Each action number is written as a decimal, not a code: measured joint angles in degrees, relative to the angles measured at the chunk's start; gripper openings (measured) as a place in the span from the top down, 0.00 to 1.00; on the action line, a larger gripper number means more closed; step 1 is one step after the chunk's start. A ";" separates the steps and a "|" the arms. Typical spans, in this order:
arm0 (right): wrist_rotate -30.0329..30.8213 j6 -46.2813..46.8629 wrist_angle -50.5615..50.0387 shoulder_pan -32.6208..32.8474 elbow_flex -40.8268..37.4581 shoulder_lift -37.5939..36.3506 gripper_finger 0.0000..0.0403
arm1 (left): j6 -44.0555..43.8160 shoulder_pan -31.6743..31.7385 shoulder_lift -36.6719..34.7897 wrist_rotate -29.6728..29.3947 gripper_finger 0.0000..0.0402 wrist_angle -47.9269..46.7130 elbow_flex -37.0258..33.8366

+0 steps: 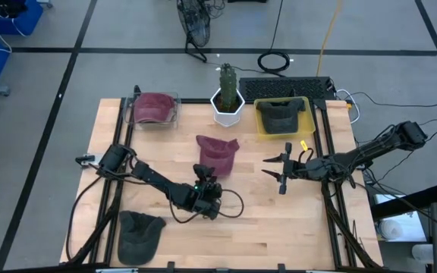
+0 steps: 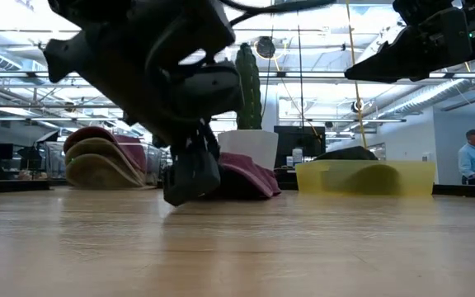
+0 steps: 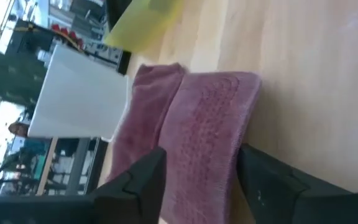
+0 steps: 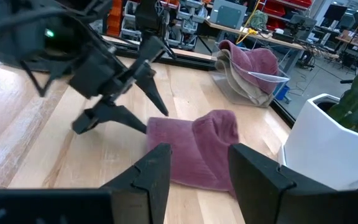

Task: Pick & Place hat
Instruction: Put the red cap into the transparent bin

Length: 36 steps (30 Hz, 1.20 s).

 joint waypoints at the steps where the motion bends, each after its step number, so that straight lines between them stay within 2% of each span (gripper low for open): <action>1: 0.00 -0.02 -0.01 0.00 0.00 0.00 0.64 | -0.54 0.27 0.00 -0.05 0.54 -0.01 -0.39; 14: -0.02 -0.09 0.01 0.00 0.00 0.00 0.64 | -0.08 1.55 -0.02 -0.79 0.93 0.10 -0.98; 16: -0.02 -0.09 0.00 0.00 0.00 0.00 0.64 | 0.09 1.85 -0.10 -1.13 0.97 0.10 -0.95; 23: -0.04 -0.09 -0.36 0.00 0.00 0.00 0.64 | 0.16 2.39 -0.11 -2.74 0.89 -0.13 -0.95; 27: -0.04 -0.07 -1.30 0.00 0.00 0.00 0.64 | 1.28 0.96 -0.98 -6.74 0.93 -4.37 -0.71; 30: -0.04 -0.07 -1.25 0.00 0.00 -0.02 0.64 | 0.80 -0.29 -4.04 -8.38 0.97 -7.47 -0.48; 36: -0.04 0.14 -0.87 0.00 0.00 -0.02 0.64 | 2.00 -1.81 -13.47 -9.31 0.96 -13.99 -0.45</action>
